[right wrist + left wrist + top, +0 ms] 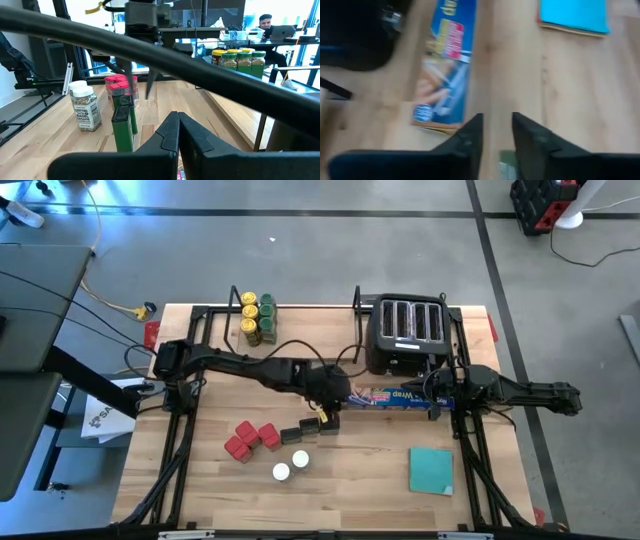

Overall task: Shelf spices
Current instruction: Put the right green seasoning can on the shelf

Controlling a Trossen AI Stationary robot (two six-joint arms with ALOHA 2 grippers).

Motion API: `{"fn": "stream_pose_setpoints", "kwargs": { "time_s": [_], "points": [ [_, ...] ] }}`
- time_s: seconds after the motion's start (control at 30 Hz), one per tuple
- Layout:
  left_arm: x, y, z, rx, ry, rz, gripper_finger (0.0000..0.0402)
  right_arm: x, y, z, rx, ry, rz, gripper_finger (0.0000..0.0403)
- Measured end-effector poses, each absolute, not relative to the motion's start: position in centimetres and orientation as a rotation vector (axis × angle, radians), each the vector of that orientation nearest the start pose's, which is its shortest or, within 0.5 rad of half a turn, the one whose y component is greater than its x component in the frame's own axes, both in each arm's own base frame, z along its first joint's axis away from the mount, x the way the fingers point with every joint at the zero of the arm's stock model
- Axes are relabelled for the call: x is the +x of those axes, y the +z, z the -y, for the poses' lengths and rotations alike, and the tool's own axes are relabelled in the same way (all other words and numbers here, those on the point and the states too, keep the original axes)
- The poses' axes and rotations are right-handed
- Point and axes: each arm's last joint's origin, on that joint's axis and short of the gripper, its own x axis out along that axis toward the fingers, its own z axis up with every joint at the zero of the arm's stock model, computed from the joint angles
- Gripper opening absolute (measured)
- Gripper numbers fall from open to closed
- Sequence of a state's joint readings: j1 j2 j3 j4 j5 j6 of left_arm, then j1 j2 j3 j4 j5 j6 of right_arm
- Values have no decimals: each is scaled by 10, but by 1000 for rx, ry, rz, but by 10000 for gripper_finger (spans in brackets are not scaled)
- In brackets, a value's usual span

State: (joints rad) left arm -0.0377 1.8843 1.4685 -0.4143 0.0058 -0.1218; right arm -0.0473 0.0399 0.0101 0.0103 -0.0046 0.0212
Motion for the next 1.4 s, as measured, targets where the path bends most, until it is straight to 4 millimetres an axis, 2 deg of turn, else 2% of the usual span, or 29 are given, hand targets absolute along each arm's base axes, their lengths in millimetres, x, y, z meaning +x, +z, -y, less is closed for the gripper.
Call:
{"fn": "stream_pose_setpoints", "kwargs": {
  "time_s": [0.13,0.27,0.37,0.47,0.53,0.67,0.8,0.97,1.07,1.2,1.33,1.4],
  "points": [
    [413,235,29,-105,-22,-867,187,99,165,5,22,-43,-19,0],
    [411,233,50,-32,-83,-877,265,99,165,5,22,-43,-18,0],
    [407,231,67,6,-36,-901,295,99,165,5,22,-43,-19,0],
    [399,228,81,74,116,-925,302,99,165,5,22,-43,-19,0],
    [396,225,87,100,178,-941,302,99,165,5,21,-43,-19,0],
    [398,216,92,50,137,-968,300,99,165,5,22,-43,-19,0],
    [403,193,93,69,130,-1033,292,99,165,5,22,-43,-19,0],
    [407,178,93,97,118,-1070,254,99,165,5,22,-43,-19,0],
    [407,181,92,110,133,-1054,205,99,165,5,22,-43,-19,0],
    [410,187,85,104,84,-1022,118,99,165,5,22,-43,-19,0],
    [410,197,72,142,62,-1017,116,99,165,5,22,-43,-19,0],
    [409,211,60,167,73,-998,116,99,165,5,22,-43,-19,0]
  ]
}}
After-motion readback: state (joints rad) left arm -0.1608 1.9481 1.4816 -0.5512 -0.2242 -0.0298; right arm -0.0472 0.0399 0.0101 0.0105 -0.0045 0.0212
